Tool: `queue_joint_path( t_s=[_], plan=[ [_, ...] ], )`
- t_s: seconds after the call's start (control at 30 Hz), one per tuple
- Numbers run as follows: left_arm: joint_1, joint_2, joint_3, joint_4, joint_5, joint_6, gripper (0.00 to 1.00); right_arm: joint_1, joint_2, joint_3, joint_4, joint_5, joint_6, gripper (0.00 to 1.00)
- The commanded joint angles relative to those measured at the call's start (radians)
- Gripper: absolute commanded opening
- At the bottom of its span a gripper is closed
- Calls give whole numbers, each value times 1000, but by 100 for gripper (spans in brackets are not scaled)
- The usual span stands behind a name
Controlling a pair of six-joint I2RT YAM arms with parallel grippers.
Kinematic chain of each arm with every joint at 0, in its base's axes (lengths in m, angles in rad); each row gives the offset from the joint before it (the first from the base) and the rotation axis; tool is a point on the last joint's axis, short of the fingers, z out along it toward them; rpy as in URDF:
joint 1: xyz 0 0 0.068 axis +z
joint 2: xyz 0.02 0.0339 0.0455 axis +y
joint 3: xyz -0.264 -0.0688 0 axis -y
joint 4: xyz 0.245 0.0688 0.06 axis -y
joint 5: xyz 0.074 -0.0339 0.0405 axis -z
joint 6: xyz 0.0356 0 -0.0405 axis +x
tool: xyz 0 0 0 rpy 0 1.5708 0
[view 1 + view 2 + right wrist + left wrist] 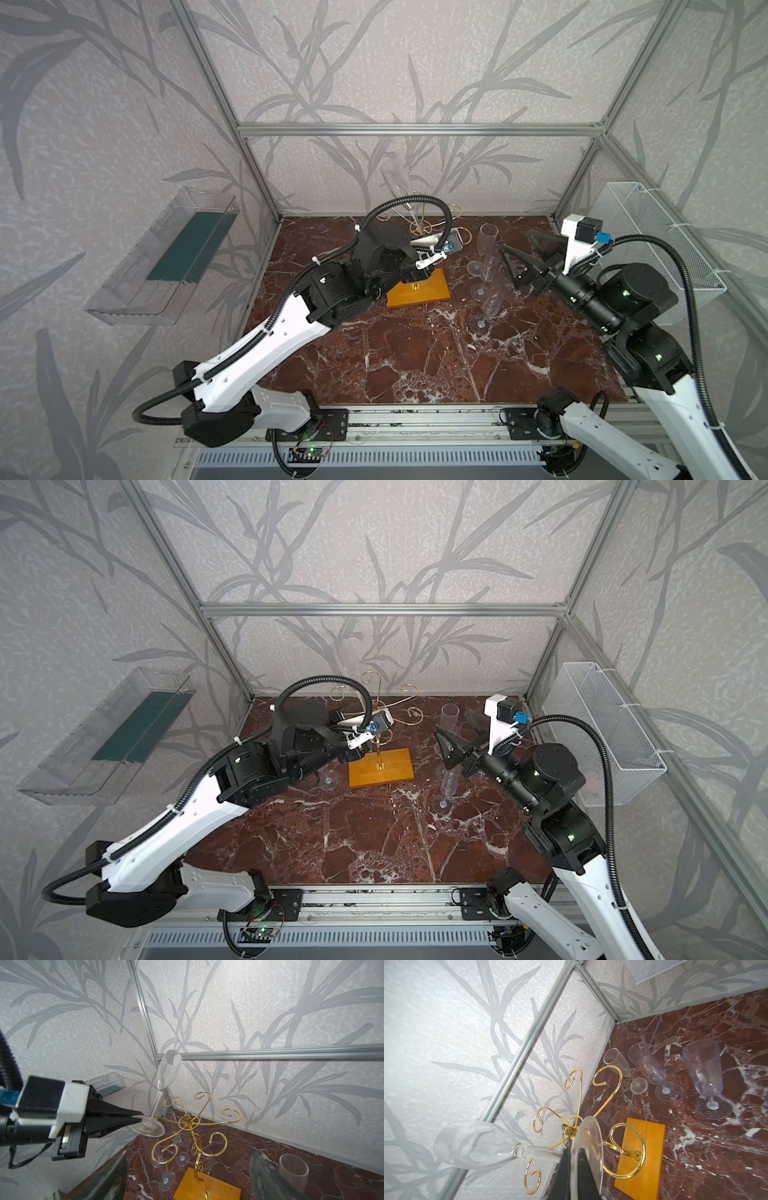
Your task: Take the wine glass off the wine glass rack
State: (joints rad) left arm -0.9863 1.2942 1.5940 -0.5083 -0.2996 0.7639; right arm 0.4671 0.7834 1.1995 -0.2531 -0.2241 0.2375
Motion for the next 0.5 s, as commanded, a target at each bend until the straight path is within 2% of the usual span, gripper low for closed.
queue_joint_path(
  t_s=[0.0,0.27,0.47],
  plan=[
    [-69,-71,-103,311,-156,275,0,-2,45,70,-49,-93,29,88],
    [-198,-122,-300,640,-222,609,0,-2,148,171,-99,-214,23,85],
    [-245,-136,-388,796,-208,714,0,-2,228,224,-111,-310,35,81]
  ],
)
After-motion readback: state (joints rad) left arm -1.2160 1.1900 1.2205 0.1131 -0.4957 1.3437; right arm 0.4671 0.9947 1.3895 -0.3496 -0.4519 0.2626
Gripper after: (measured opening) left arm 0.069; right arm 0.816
